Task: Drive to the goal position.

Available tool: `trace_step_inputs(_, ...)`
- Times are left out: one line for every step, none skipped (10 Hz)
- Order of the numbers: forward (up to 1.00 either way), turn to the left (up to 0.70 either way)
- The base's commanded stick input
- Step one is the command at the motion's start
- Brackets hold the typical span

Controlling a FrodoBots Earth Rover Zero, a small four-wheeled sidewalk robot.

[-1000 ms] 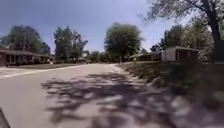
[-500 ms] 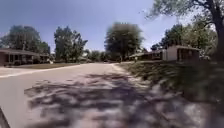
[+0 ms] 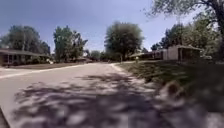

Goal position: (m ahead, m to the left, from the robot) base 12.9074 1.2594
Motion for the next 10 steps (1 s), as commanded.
trace_step_inputs(0.7,0.0)
trace_step_inputs(0.7,0.0)
trace_step_inputs(0.7,0.0)
trace_step_inputs(0.7,0.0)
trace_step_inputs(0.7,0.0)
trace_step_inputs(0.7,0.0)
trace_step_inputs(0.7,0.0)
trace_step_inputs(0.7,0.0)
trace_step_inputs(0.7,0.0)
trace_step_inputs(0.7,0.0)
